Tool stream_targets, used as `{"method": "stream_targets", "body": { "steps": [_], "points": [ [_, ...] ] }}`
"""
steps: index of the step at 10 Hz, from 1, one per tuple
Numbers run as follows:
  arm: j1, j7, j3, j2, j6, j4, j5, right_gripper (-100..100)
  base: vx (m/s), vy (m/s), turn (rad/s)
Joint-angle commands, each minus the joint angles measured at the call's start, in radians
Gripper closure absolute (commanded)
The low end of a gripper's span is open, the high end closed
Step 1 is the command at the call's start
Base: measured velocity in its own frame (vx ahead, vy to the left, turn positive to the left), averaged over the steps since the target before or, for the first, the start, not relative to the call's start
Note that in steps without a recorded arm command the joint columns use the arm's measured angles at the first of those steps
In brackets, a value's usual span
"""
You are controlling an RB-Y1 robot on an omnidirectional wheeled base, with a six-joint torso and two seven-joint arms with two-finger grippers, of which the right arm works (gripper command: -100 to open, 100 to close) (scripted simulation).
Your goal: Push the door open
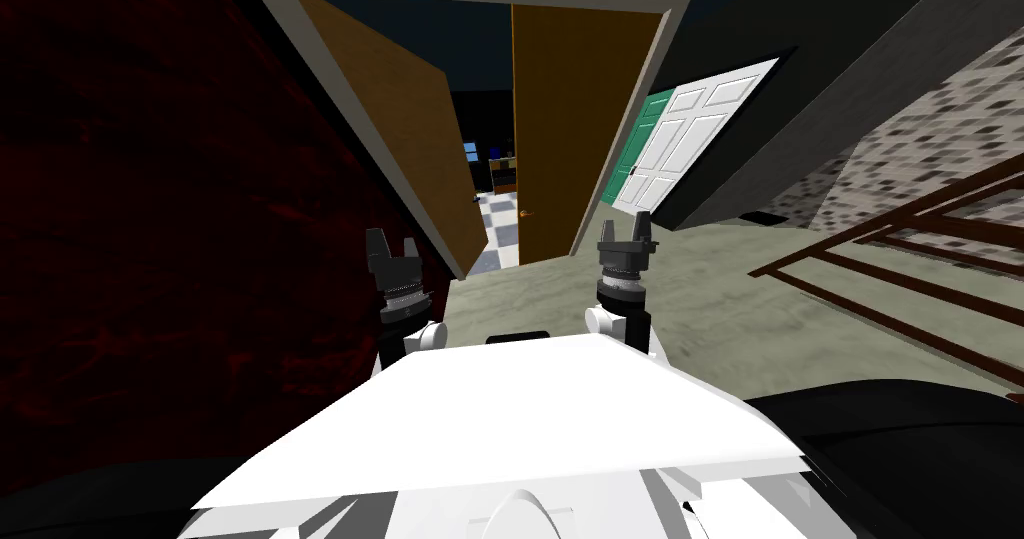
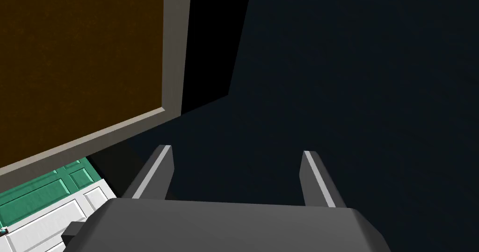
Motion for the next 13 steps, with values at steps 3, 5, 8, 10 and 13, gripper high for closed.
{"method": "stream_targets", "body": {
  "steps": [3, 5, 8, 10, 13],
  "points": [
    [-0.027, -0.002, 0.003, -0.014, -0.009, 0.075, -0.007, -100, 0.093, -0.003, 0.038],
    [-0.039, -0.003, 0.004, -0.02, -0.013, 0.11, -0.01, -100, 0.103, -0.016, 0.031],
    [-0.059, -0.005, 0.006, -0.029, -0.02, 0.168, -0.015, -100, 0.086, -0.001, 0.034],
    [-0.076, -0.006, 0.008, -0.036, -0.025, 0.217, -0.02, -100, 0.09, -0.004, 0.042],
    [-0.103, -0.008, 0.011, -0.048, -0.034, 0.293, -0.027, -100, 0.095, -0.009, 0.041]
  ]
}}
